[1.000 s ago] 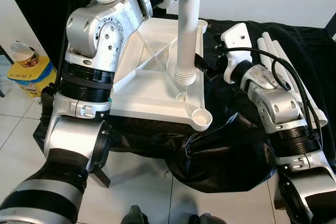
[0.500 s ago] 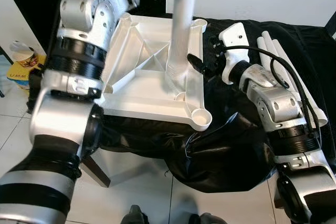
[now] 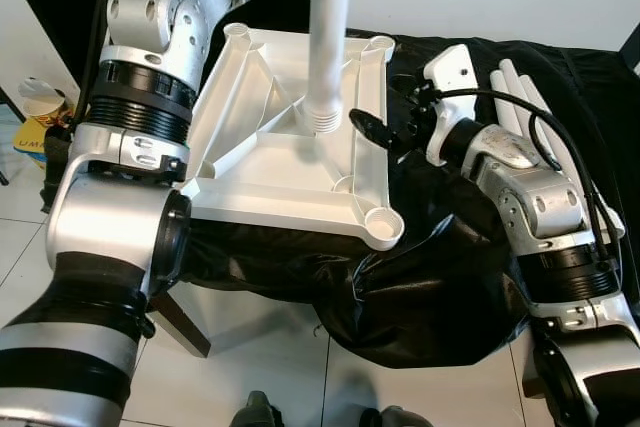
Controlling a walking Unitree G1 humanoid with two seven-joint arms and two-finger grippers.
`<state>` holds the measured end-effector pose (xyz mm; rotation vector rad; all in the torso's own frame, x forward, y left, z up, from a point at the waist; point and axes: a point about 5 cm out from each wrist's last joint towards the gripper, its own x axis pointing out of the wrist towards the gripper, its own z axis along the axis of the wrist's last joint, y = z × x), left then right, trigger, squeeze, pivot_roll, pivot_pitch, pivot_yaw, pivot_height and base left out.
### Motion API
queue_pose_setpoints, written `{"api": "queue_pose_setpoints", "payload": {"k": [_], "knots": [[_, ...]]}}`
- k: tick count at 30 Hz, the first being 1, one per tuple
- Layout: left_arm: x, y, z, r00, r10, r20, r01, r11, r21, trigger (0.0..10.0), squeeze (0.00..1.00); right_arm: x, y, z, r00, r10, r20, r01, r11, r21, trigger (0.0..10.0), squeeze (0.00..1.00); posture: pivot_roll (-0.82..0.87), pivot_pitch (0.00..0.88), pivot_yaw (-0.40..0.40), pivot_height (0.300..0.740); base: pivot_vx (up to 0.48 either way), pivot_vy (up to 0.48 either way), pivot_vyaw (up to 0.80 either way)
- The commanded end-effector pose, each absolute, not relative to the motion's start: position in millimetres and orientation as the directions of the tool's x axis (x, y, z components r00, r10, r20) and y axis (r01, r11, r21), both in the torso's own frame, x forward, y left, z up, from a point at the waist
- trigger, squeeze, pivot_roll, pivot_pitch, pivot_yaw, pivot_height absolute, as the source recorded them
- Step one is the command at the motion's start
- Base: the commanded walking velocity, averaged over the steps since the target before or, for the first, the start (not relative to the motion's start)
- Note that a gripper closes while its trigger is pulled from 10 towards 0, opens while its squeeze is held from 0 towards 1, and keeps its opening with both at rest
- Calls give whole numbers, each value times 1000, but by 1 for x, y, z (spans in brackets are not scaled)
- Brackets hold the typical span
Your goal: Building children table
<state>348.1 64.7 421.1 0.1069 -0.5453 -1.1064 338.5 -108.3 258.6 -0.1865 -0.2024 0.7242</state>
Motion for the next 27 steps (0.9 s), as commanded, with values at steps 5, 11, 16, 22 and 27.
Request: {"api": "queue_pose_setpoints", "payload": {"k": [5,11,16,22,27], "knots": [[325,51,424,177,-916,360,851,326,411,10000,0,338,-96,258,706,695,132,-664,715,-218,10000,0,60,39,-11,740,0,0,0],[315,47,428,140,-916,376,863,299,408,10000,0,343,-84,262,698,694,178,-659,719,-221,10000,0,67,33,-6,740,0,0,0],[317,50,434,141,-915,379,875,294,385,10000,0,345,-76,266,692,688,219,-651,726,-222,10000,0,73,28,-4,740,0,0,0],[332,52,436,164,-914,370,885,302,353,10000,0,347,-72,272,689,677,261,-634,736,-235,10000,0,76,25,-3,740,0,0,0],[339,48,435,182,-913,364,889,311,335,10000,0,348,-72,274,692,665,281,-622,746,-235,10000,0,75,24,1,740,0,0,0]]}}
